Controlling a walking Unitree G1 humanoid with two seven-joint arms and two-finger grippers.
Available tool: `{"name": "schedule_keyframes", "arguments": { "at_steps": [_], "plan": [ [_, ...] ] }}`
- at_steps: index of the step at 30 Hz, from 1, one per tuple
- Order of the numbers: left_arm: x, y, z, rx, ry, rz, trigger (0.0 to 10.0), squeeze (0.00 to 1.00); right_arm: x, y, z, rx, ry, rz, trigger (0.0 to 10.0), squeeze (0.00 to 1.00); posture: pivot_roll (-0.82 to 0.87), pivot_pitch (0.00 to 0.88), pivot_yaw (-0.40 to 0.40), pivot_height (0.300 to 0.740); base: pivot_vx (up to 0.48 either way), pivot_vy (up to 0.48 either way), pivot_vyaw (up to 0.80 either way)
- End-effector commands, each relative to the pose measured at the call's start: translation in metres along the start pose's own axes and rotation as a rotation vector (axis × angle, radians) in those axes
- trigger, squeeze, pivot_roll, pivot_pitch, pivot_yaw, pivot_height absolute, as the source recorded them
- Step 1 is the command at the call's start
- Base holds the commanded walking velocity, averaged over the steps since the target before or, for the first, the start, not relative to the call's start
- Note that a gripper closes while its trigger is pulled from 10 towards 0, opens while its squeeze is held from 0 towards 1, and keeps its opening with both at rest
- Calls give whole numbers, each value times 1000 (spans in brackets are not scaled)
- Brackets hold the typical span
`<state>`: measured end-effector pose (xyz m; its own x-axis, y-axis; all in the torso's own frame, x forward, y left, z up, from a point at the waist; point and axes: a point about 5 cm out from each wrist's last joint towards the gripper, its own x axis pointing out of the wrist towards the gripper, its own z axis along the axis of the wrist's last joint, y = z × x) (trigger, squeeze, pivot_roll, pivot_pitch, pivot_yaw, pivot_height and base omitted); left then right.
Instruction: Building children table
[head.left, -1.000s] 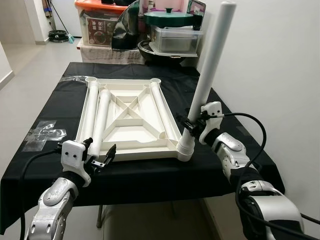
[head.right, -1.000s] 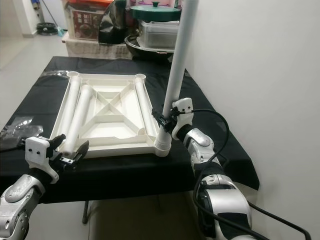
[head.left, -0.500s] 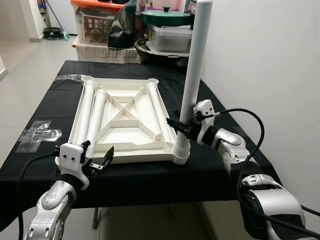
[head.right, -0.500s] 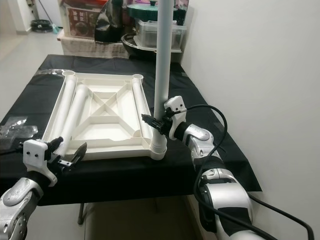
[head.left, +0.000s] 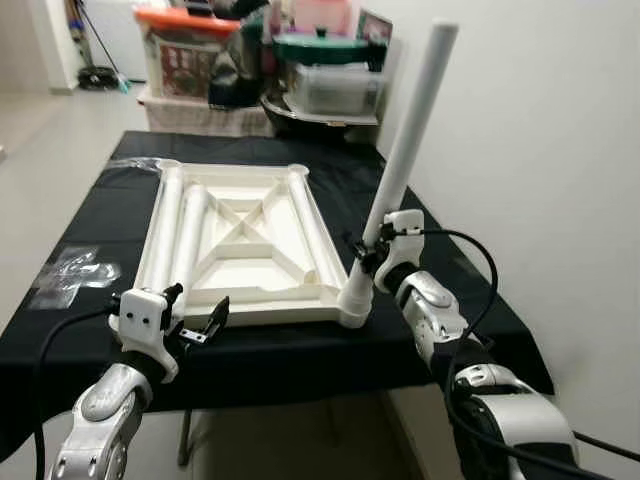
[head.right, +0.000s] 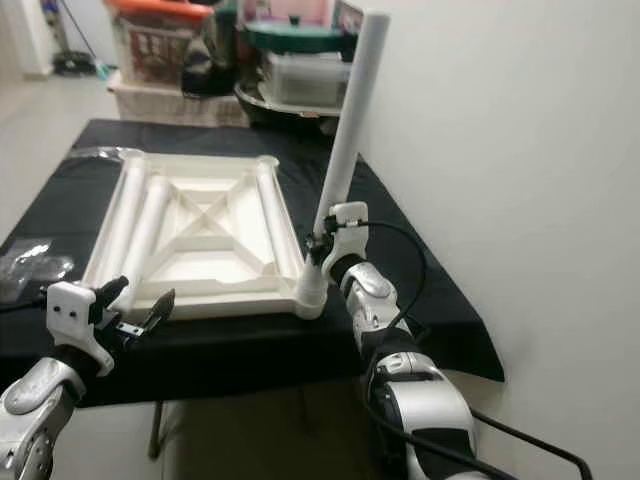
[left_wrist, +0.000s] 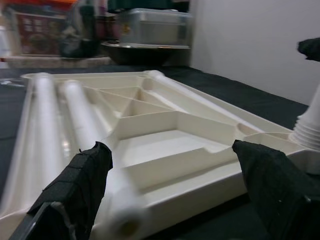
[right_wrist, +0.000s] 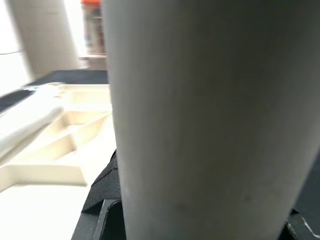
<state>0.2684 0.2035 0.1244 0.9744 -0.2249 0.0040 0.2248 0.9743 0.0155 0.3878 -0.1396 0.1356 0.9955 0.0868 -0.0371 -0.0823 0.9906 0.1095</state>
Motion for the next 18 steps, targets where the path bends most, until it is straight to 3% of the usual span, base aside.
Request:
{"name": "schedule_keyframes", "arguments": {
  "at_steps": [1, 8, 18],
  "plan": [
    [2, -1, 0, 13, 3, -7, 10000, 0, -24, -21, -56, 1, 224, -220, 0, 0, 78, 0, -118, 740, 0, 0, 0],
    [4, 1, 1, 17, -2, -3, 10000, 0, -20, -10, -46, -68, 160, -301, 0, 0, 89, 0, -128, 740, 0, 0, 0],
    [1, 3, 1, 18, -4, 10, 10000, 0, -18, 1, -44, -26, 157, -418, 0, 0, 106, 0, -134, 740, 0, 0, 0]
  ]
}}
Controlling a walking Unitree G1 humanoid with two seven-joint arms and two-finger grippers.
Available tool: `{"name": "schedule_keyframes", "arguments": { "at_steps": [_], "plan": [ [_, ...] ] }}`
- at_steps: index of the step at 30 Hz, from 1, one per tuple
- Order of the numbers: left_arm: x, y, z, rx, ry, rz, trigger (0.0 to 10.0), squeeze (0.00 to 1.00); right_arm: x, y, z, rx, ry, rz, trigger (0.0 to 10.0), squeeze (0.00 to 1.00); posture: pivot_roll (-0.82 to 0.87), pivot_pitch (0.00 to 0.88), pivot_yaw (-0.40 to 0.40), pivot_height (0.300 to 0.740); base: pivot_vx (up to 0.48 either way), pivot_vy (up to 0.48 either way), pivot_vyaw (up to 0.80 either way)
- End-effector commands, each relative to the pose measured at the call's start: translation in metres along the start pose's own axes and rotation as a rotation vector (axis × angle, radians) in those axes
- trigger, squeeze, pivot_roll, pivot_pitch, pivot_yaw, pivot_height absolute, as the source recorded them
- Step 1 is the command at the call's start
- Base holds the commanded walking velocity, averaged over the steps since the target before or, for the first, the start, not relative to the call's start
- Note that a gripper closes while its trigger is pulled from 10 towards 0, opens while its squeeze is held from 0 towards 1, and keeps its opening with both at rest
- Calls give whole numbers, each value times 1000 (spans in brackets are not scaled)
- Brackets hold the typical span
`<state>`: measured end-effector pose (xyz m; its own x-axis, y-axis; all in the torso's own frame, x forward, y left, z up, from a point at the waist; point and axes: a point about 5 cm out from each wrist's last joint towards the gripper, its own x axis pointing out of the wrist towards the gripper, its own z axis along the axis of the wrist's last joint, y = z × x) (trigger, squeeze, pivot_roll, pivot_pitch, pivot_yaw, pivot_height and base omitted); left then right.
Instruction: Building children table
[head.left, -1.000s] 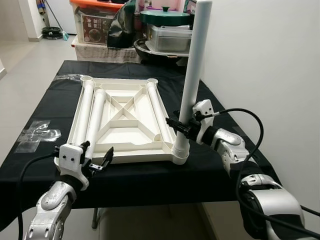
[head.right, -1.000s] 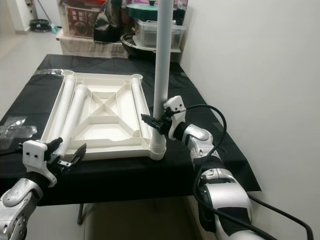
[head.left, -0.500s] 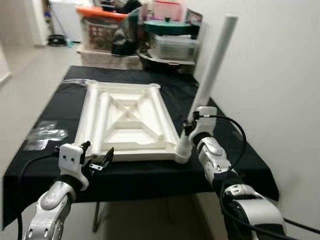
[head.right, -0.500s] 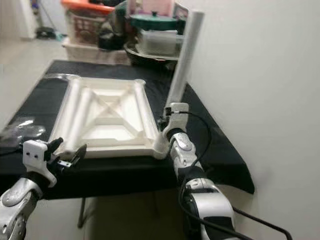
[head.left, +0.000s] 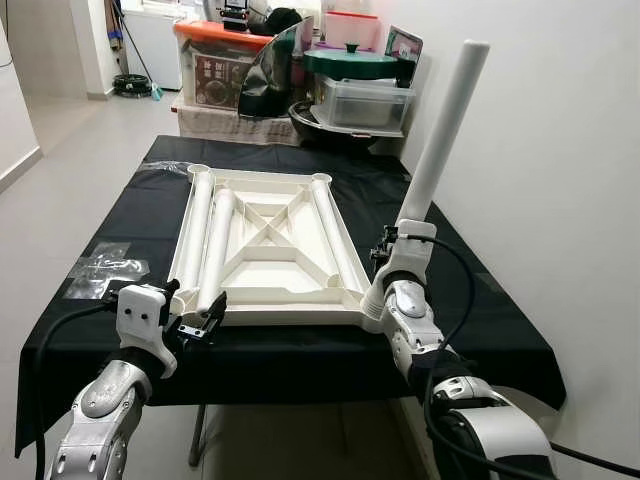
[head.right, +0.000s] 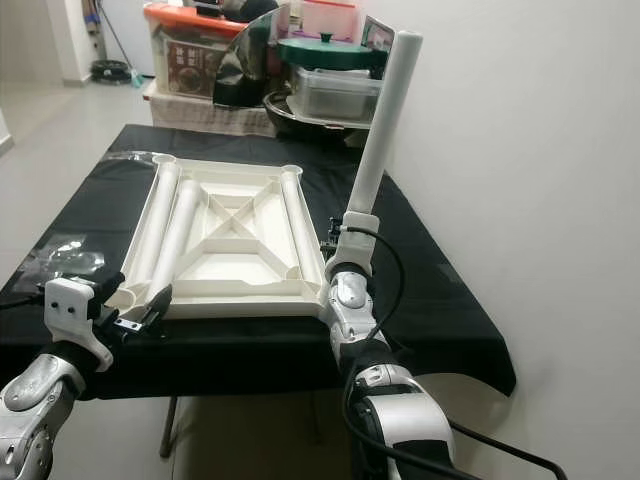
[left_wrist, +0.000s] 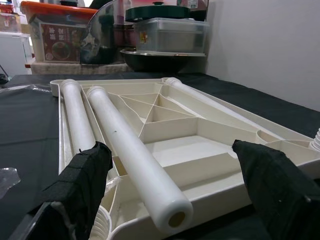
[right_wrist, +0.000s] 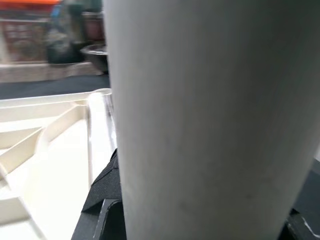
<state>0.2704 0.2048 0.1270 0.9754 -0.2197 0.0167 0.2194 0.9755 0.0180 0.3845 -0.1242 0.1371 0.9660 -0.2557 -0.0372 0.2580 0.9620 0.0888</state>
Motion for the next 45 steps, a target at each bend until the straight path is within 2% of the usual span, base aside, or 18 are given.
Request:
{"name": "schedule_keyframes", "arguments": {
  "at_steps": [1, 6, 7, 8, 22, 28, 36, 45],
  "plan": [
    [0, 1, -2, 15, 9, 5, 10000, 0, -12, -19, -43, -51, 184, -74, 0, 0, 106, 0, -134, 740, 0, 0, 0],
    [0, 2, -2, 19, 11, 3, 10000, 0, -12, -19, -41, -33, 185, -116, 0, 0, 95, 0, -122, 740, 0, 0, 0],
    [1, 2, -2, 18, 11, 1, 10000, 0, -11, -20, -41, -38, 180, -119, 2000, 0, 95, 0, -122, 740, 0, 0, 0],
    [2, 1, -2, 18, 11, -3, 10000, 0, -11, -19, -40, -39, 180, -120, 10000, 0, 87, 0, -117, 740, 0, 0, 0],
    [6, -2, -2, 15, 11, -18, 10000, 0, -9, -21, -35, -17, 184, -154, 10000, 0, 73, 0, -110, 740, 0, 0, 0],
    [7, -2, -3, 13, 12, -22, 10000, 0, -6, -14, -26, 17, 182, -136, 10000, 0, 68, 0, -109, 740, 0, 0, 0],
    [8, -2, -3, 12, 11, -23, 10000, 0, -7, -13, -27, 26, 191, -131, 10000, 0, 65, 0, -106, 740, 0, 0, 0],
    [9, -5, 4, -46, -34, -44, 10000, 0, -8, -12, -29, 24, 199, -122, 10000, 0, 64, 0, -104, 740, 67, 0, 0]
  ]
}}
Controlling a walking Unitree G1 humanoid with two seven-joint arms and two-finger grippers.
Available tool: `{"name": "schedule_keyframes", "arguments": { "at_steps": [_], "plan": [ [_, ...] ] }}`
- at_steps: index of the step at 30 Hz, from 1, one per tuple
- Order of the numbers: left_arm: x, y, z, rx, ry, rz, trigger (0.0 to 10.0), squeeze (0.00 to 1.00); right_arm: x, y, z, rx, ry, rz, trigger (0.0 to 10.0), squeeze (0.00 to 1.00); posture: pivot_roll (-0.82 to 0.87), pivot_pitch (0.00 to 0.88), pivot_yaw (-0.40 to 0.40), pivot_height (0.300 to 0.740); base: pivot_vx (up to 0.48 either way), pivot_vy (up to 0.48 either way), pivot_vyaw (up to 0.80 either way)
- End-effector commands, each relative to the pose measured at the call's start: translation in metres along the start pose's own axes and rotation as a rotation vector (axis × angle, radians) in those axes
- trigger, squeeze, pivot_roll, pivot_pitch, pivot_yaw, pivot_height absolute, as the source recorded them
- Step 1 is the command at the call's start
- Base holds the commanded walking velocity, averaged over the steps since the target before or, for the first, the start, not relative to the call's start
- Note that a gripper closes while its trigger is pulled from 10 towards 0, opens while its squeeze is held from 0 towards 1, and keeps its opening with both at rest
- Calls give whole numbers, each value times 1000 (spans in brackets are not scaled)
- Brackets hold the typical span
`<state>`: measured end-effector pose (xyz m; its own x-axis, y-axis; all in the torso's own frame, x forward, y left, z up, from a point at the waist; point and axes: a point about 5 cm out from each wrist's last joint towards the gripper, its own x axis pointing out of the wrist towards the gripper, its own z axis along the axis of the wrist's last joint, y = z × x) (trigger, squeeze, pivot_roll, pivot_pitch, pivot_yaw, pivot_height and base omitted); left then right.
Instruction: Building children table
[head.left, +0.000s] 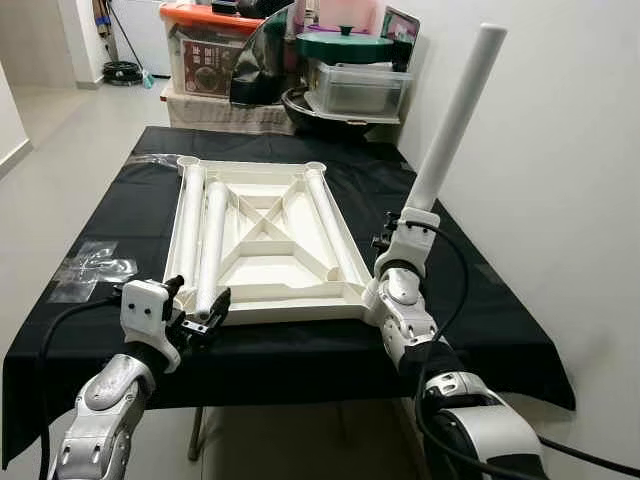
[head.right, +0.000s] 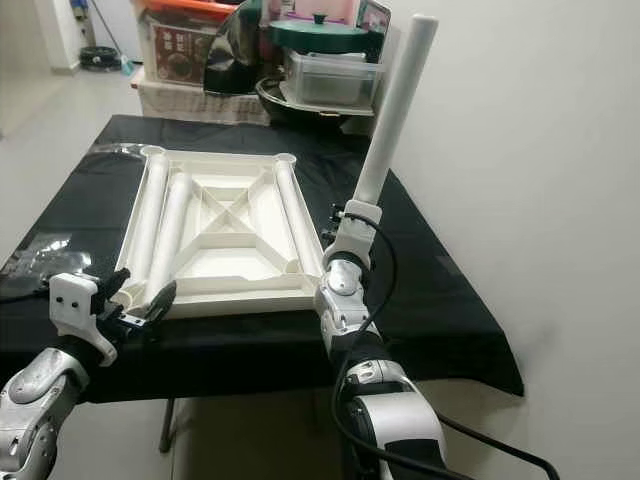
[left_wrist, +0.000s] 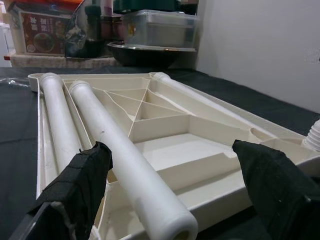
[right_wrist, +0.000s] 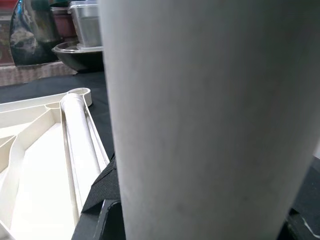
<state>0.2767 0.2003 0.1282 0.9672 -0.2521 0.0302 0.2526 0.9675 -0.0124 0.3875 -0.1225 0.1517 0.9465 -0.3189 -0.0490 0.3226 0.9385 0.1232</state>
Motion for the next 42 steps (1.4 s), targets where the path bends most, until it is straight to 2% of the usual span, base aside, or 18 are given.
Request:
{"name": "schedule_keyframes", "arguments": {
  "at_steps": [1, 5, 33, 42],
  "plan": [
    [2, -2, 3, -14, -21, -11, 10000, 0, -9, -18, -43, -20, 193, -58, 10000, 0, 64, 0, -104, 740, 330, 0, 0],
    [1, -2, 2, -9, -19, -13, 10000, 0, -9, -17, -43, -21, 195, -57, 10000, 0, 65, 0, -104, 740, 322, 0, 0],
    [2, -5, -1, 5, -6, -24, 10000, 0, -10, -14, -42, -19, 200, -24, 10000, 0, 65, 0, -108, 740, 0, 0, 0],
    [2, -5, -2, 5, -7, -24, 10000, 0, -8, -11, -35, -2, 182, -14, 10000, 0, 63, 0, -110, 740, 0, 0, 0]
  ]
}}
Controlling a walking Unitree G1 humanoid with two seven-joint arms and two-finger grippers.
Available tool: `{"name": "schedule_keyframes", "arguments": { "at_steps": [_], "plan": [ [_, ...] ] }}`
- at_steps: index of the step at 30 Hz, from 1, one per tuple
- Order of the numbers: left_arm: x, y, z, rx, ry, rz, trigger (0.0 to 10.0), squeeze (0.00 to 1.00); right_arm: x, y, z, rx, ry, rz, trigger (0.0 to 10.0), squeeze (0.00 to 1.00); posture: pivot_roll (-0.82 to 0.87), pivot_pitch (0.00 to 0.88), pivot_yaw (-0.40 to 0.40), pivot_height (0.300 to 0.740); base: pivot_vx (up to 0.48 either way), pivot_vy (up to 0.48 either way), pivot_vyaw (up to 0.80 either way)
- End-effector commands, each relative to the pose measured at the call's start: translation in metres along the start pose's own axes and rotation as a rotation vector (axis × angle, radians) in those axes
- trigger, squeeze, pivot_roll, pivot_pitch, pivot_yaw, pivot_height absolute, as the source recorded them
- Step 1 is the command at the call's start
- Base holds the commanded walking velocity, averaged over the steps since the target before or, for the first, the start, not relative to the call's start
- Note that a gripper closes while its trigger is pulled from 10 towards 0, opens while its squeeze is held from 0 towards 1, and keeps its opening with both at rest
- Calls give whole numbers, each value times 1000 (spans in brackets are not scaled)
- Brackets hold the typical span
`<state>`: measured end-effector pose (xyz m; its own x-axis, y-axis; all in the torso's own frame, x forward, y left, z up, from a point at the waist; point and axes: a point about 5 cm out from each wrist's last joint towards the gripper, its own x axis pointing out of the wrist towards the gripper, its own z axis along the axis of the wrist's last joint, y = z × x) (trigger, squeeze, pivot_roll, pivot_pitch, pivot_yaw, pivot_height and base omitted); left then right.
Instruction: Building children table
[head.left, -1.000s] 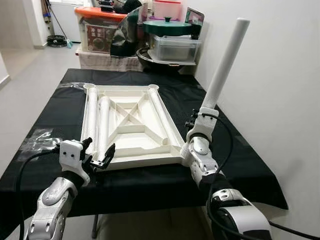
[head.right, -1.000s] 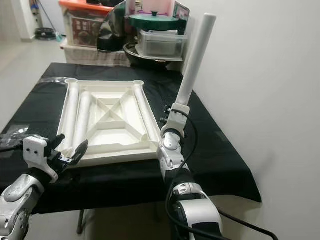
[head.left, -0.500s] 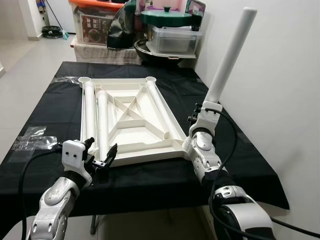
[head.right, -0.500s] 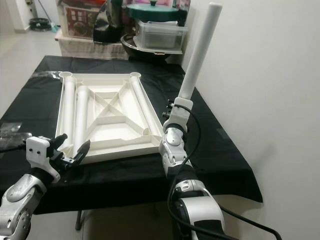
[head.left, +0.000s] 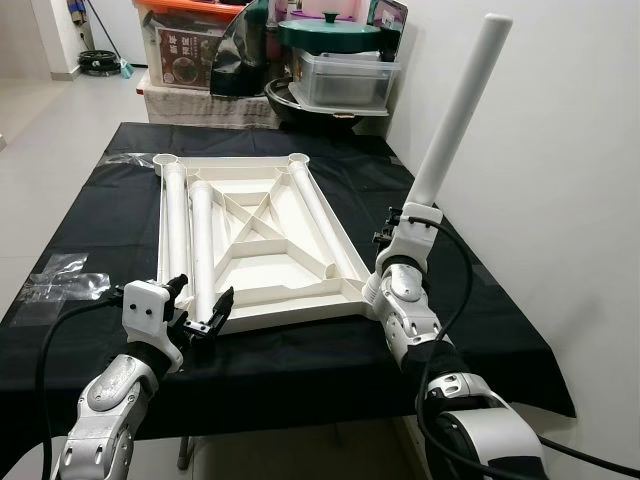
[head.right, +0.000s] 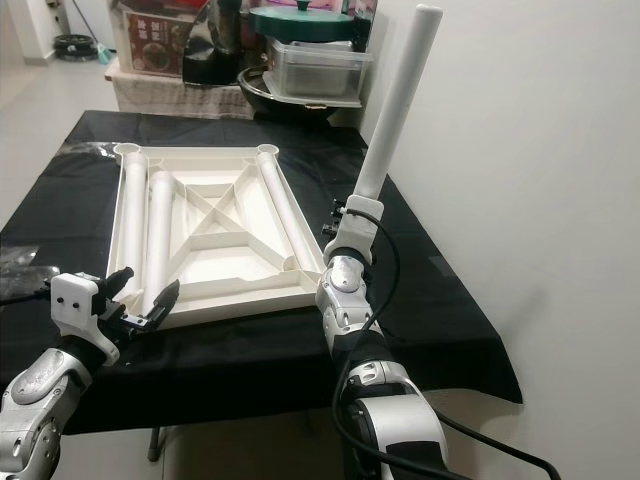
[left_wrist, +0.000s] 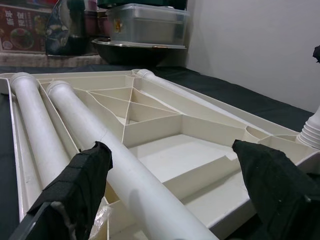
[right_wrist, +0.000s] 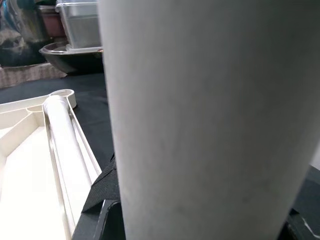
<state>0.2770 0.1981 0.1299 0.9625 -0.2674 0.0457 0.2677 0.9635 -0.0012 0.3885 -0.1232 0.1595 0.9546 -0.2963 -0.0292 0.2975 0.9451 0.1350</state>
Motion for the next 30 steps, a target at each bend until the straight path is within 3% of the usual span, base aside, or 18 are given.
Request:
{"name": "schedule_keyframes", "arguments": {
  "at_steps": [1, 7, 8, 10, 12, 14, 18, 30],
  "plan": [
    [2, -3, -3, -6, 8, -8, 10000, 0, -9, -12, -41, -9, 195, -42, 10000, 0, 63, 0, -110, 740, 0, 0, 0],
    [2, -3, -3, -6, 7, -9, 10000, 0, -9, -11, -38, -3, 185, -40, 10000, 0, 63, 0, -110, 740, 0, 0, 0],
    [2, -3, -3, -6, 7, -9, 10000, 0, -8, -10, -33, 1, 152, -37, 10000, 1000, 63, 0, -111, 740, 0, 0, 0],
    [2, -3, -3, -6, 7, -9, 10000, 0, -8, -10, -33, 1, 152, -37, 10000, 1000, 63, 0, -111, 740, 0, 0, 0],
    [2, -2, -3, -6, 7, -10, 10000, 0, -7, -6, -18, 18, 64, -23, 10000, 1000, 61, 0, -109, 740, 0, 0, 0],
    [2, -2, -3, -6, 7, -10, 10000, 0, -7, -6, -18, 18, 64, -23, 10000, 1000, 61, 0, -109, 740, 0, 0, 0],
    [3, -3, -3, -7, 7, -13, 10000, 0, -7, -3, 4, 47, -61, -5, 10000, 1000, 53, 0, -103, 740, 0, 0, 0],
    [3, -3, -3, -14, 6, -18, 10000, 0, -10, 3, 33, 97, -166, 115, 10000, 1000, 42, 0, -97, 740, 0, 0, 0]
  ]
}}
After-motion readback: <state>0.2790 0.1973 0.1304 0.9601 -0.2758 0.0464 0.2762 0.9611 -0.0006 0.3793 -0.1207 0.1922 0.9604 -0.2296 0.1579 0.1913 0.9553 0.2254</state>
